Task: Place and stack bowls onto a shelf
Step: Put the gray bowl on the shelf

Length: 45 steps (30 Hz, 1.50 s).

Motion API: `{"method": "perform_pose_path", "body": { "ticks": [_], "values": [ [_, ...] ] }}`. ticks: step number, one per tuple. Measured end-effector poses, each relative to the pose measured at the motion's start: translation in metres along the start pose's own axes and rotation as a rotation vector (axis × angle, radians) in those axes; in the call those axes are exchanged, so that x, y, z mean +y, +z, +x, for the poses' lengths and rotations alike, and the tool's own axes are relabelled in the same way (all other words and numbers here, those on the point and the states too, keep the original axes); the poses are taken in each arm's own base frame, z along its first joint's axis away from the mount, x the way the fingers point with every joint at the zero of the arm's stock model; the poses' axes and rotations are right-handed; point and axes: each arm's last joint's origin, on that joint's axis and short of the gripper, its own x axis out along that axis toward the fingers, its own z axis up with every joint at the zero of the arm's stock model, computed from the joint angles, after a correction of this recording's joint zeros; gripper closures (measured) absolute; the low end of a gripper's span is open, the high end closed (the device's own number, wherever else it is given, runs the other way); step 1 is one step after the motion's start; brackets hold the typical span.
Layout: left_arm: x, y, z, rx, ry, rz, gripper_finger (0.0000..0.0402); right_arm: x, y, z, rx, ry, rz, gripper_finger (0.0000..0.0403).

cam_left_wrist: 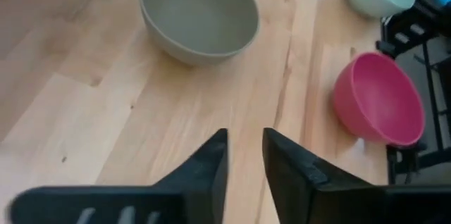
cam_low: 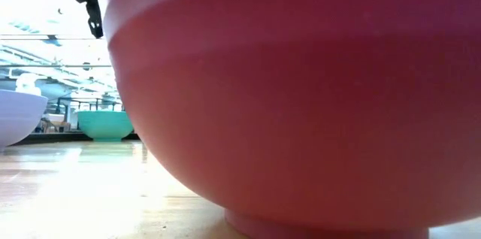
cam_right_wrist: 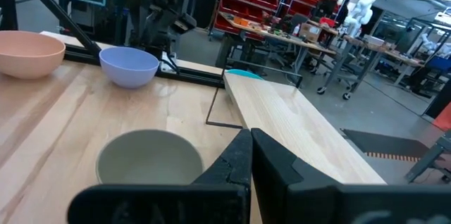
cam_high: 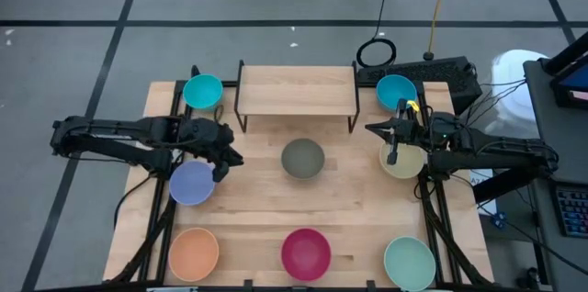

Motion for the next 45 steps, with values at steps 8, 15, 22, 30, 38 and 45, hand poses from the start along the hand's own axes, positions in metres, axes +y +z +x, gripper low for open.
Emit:
{"method": "perform_pose_path", "body": {
  "ticks": [8, 15, 22, 30, 38, 45],
  "values": [
    [-0.007, 0.011, 0.027, -0.029, -0.036, 0.068, 0.0270, -0.003, -0.001, 0.000, 0.032, -0.109, -0.017, 0.0403],
    [-0.022, 0.013, 0.057, -0.044, -0.079, 0.368, 0.0284, -0.007, 0.004, -0.002, 0.048, -0.175, -0.002, 0.0403],
    [-0.025, 0.010, 0.082, -0.029, 0.000, 0.525, 0.0286, -0.015, 0.027, -0.016, 0.096, -0.164, 0.082, 0.0403],
    [-0.024, 0.009, 0.097, -0.027, 0.051, 0.577, 0.0286, -0.019, 0.039, -0.027, 0.099, -0.157, 0.132, 0.0403],
    [-0.025, 0.012, 0.097, -0.060, 0.064, 0.658, 0.0286, -0.020, 0.040, -0.028, 0.074, -0.163, 0.255, 0.0403],
    [-0.024, 0.013, 0.097, -0.066, 0.105, 0.713, 0.0286, -0.020, 0.039, -0.028, 0.077, -0.165, 0.266, 0.0403]
  ]
}}
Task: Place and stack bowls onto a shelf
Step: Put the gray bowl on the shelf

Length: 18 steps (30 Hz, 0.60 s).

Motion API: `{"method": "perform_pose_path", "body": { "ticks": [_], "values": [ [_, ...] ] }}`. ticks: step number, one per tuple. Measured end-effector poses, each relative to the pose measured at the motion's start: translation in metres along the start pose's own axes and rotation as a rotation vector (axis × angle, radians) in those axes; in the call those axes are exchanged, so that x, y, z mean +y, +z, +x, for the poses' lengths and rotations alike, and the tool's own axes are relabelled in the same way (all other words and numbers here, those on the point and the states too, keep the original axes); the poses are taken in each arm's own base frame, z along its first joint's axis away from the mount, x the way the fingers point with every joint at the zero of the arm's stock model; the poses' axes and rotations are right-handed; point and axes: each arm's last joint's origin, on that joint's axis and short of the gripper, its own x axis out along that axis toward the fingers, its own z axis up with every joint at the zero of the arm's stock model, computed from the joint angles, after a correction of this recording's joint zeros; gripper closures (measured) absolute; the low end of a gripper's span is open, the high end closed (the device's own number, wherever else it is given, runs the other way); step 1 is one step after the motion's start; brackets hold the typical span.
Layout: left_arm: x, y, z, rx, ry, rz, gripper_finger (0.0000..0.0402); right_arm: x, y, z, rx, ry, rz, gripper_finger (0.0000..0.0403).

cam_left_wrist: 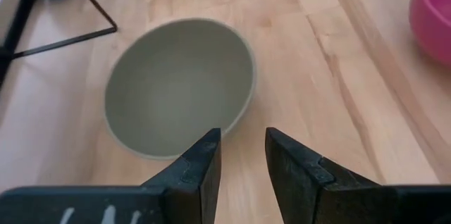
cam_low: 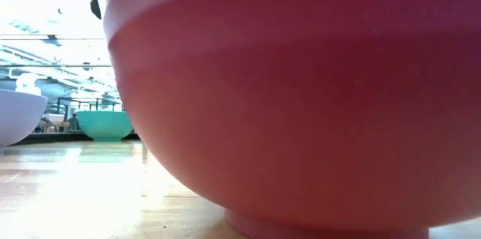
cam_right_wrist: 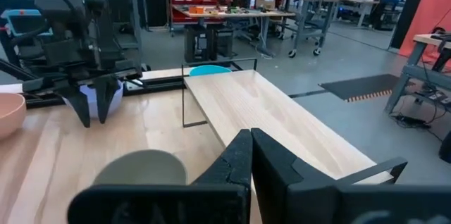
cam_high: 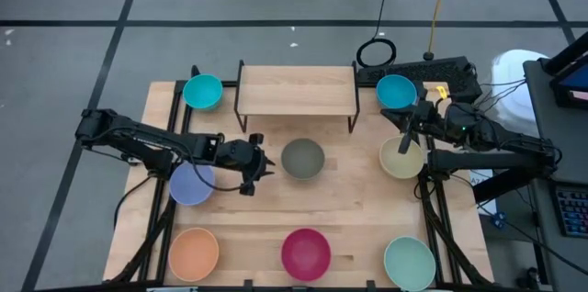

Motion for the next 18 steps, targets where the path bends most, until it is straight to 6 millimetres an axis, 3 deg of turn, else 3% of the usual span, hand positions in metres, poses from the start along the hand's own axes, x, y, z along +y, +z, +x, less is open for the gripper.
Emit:
{"method": "perform_pose_path", "body": {
  "ticks": [4, 8, 18],
  "values": [
    [0.000, 0.000, 0.000, 0.001, 0.003, 0.017, 0.0286, 0.000, 0.000, 0.000, 0.000, 0.000, 0.083, 0.0403],
    [-0.001, -0.002, 0.005, 0.015, 0.000, 0.068, 0.0286, 0.000, 0.000, 0.000, 0.001, 0.001, 0.060, 0.0403],
    [-0.006, -0.008, 0.040, 0.022, -0.020, 0.186, 0.0286, 0.000, 0.000, 0.000, 0.000, 0.000, 0.033, 0.0403]
  ]
}}
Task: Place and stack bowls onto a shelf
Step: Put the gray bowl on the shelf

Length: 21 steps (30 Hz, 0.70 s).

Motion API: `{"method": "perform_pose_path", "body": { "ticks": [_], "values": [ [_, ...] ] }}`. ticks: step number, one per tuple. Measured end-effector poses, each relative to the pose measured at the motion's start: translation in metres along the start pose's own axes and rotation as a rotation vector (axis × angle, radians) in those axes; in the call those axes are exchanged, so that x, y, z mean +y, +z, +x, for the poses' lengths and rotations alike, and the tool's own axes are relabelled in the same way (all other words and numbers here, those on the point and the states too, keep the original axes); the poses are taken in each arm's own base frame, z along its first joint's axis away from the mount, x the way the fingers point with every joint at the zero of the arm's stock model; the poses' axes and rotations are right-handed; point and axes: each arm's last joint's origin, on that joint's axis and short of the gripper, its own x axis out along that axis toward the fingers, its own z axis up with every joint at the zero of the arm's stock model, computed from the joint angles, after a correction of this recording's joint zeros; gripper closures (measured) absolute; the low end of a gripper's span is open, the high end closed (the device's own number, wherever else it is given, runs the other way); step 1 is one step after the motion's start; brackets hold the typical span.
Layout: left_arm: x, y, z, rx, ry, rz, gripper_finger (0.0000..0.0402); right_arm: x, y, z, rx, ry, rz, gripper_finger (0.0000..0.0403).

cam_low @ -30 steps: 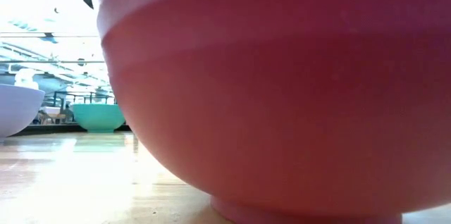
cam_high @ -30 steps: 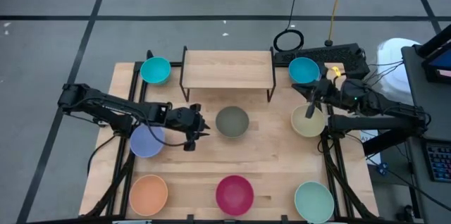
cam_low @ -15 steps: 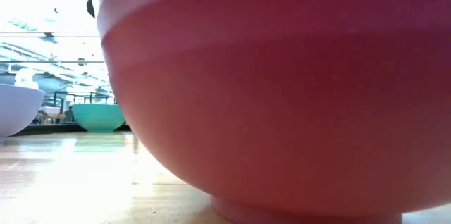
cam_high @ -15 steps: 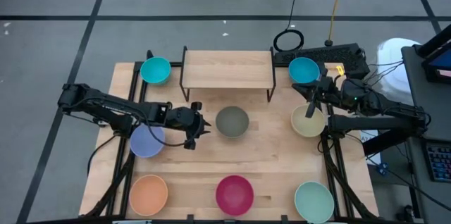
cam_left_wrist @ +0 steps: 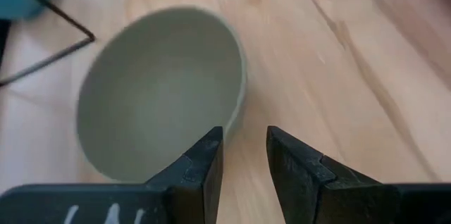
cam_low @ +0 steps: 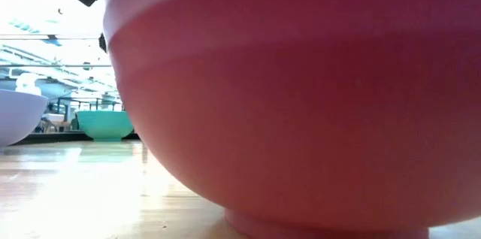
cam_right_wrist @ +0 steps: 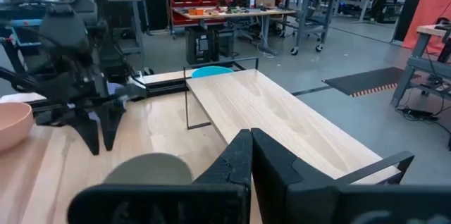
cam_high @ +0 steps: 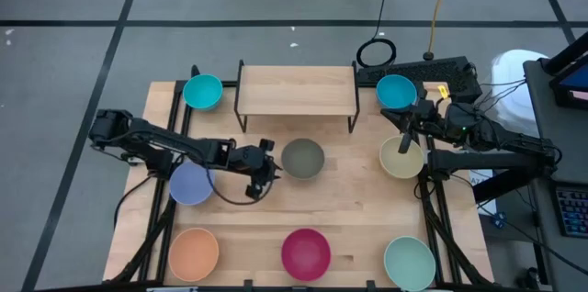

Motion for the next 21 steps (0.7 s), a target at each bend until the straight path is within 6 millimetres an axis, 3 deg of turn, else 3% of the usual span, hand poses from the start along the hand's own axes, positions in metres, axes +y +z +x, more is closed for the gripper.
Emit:
{"method": "perform_pose_path", "body": {
  "ticks": [14, 21],
  "values": [
    [0.007, 0.006, 0.015, 0.032, 0.046, 0.251, 0.0286, 0.000, 0.000, 0.000, 0.000, 0.000, -0.040, 0.0403],
    [0.008, 0.001, 0.030, 0.150, -0.016, 0.308, 0.0286, 0.000, 0.000, 0.000, -0.001, -0.001, -0.048, 0.0403]
  ]
}}
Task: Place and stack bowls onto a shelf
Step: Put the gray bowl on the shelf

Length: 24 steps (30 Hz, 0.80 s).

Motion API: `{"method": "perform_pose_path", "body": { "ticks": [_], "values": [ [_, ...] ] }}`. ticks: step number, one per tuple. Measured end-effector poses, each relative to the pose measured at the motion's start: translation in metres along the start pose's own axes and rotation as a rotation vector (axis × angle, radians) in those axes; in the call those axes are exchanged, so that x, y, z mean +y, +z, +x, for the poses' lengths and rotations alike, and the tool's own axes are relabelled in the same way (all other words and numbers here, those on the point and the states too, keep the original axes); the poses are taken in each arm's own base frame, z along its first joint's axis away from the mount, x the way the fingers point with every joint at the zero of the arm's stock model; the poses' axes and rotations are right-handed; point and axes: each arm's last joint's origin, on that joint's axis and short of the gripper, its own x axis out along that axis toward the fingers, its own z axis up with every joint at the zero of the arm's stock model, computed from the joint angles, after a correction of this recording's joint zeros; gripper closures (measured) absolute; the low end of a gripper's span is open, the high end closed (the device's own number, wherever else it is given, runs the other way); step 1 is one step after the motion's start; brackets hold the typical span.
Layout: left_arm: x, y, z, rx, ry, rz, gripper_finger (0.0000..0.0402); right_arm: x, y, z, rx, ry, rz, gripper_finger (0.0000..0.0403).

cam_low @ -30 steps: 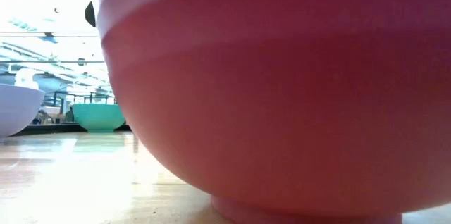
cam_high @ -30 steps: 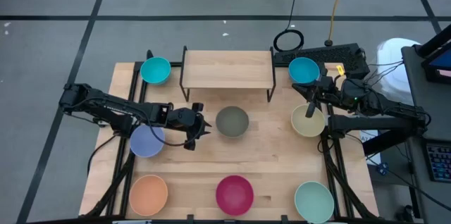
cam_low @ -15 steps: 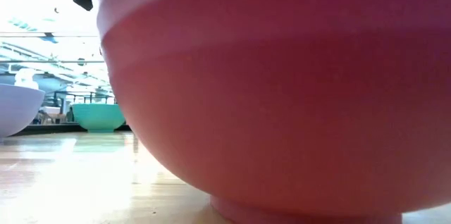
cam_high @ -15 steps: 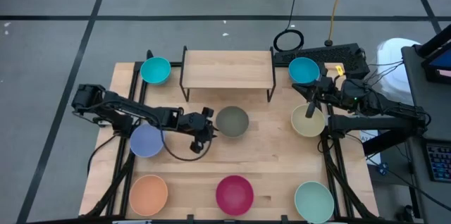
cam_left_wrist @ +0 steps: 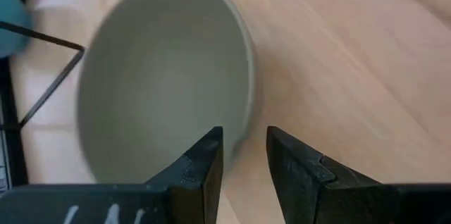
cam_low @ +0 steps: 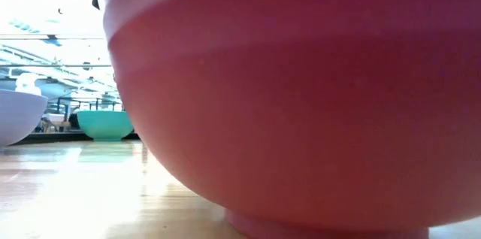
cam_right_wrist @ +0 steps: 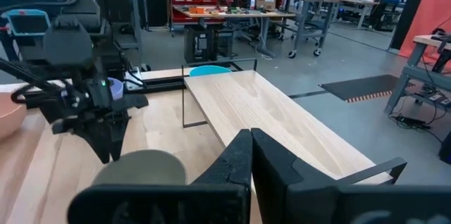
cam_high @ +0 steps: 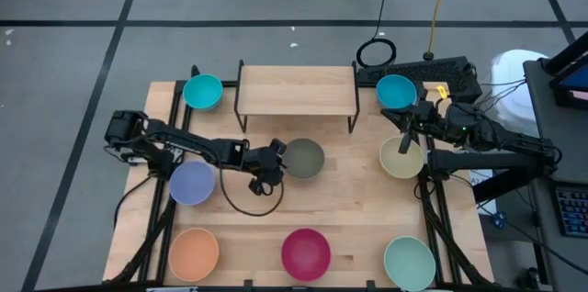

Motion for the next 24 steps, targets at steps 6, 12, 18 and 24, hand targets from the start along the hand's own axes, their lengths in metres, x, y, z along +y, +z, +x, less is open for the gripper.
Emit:
{"method": "perform_pose_path", "body": {
  "ticks": [6, 12, 18, 24],
  "values": [
    [-0.003, -0.001, 0.013, 0.039, -0.039, 0.024, 0.0287, 0.000, 0.000, 0.000, 0.001, 0.000, -0.008, 0.0403],
    [-0.005, -0.002, 0.018, 0.048, -0.051, -0.012, 0.0287, 0.000, 0.000, 0.000, 0.000, 0.000, -0.025, 0.0403],
    [-0.005, -0.003, 0.018, 0.051, -0.057, -0.112, 0.0333, 0.000, 0.000, 0.000, 0.000, 0.000, -0.027, 0.0403],
    [-0.006, -0.002, 0.018, 0.027, -0.101, -0.236, 0.0389, 0.000, 0.000, 0.000, 0.001, 0.000, -0.028, 0.0403]
  ]
}}
